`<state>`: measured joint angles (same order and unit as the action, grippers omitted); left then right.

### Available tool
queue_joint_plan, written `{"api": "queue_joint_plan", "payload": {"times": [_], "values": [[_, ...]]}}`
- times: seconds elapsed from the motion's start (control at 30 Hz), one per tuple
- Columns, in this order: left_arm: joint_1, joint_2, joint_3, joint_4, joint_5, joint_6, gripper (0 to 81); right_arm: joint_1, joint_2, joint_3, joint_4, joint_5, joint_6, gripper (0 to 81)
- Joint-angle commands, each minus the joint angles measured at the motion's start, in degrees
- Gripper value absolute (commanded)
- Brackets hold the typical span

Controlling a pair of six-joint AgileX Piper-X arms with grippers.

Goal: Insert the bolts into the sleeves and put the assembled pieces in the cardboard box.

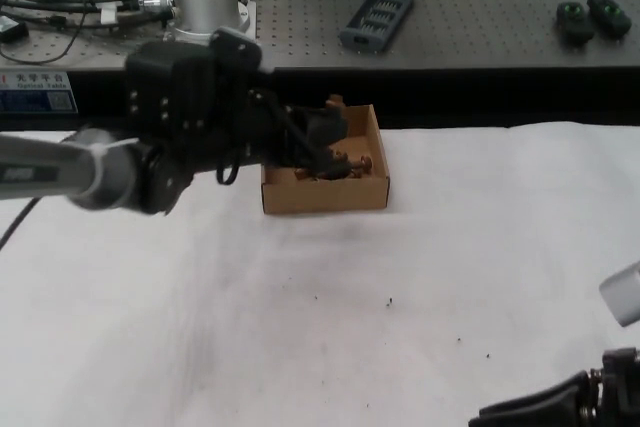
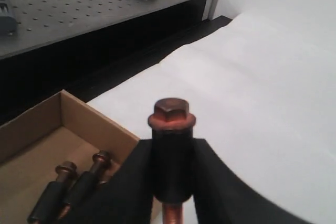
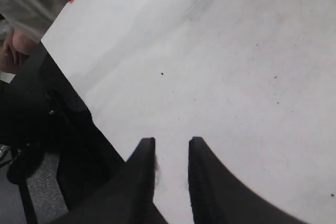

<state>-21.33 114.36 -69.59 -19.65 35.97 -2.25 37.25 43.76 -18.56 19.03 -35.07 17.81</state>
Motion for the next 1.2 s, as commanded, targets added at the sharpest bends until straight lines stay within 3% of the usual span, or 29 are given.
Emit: {"api": "queue_joint_plan", "payload": {"times": [0.0, 0.5, 0.6, 0.67, 0.7, 0.83, 0.97, 1.17], "values": [[0.3, 5.6, -9.0, 6.8, -0.2, 4.9, 0.6, 1.4, -1.8, 0.5, 0.9, 0.4, 1.9, 18.1], [2.0, 13.5, -23.0, 20.3, -12.1, 9.0, 1.4, 4.3, -4.3, 0.5, 1.2, 2.4, 3.2, 18.1], [2.0, 13.2, -23.5, 22.9, -12.1, 8.8, 22.9, 4.3, -4.3, 0.5, 1.1, 2.3, 3.2, 18.1], [2.0, 12.7, -23.7, 24.8, -13.6, 6.7, 48.4, 4.3, -4.3, 0.5, 0.7, 2.9, 3.2, 18.1], [2.0, 12.5, -23.7, 25.6, -13.7, 5.3, 55.2, 4.3, -4.3, 0.5, 0.7, 3.4, 3.2, 18.1], [2.0, 10.3, -23.7, 29.7, -10.1, 6.2, 40.2, 4.3, -4.3, 0.5, 0.1, 3.5, 3.0, 18.1], [2.0, 6.2, -23.7, 32.2, -9.0, 6.9, 39.6, 3.8, -4.3, 0.4, -4.2, 4.7, 2.1, 18.1], [2.0, -5.2, -16.9, 34.6, -8.7, 7.6, 28.4, -0.6, -4.2, -2.7, -15.4, 18.7, -4.6, 17.9]]}}
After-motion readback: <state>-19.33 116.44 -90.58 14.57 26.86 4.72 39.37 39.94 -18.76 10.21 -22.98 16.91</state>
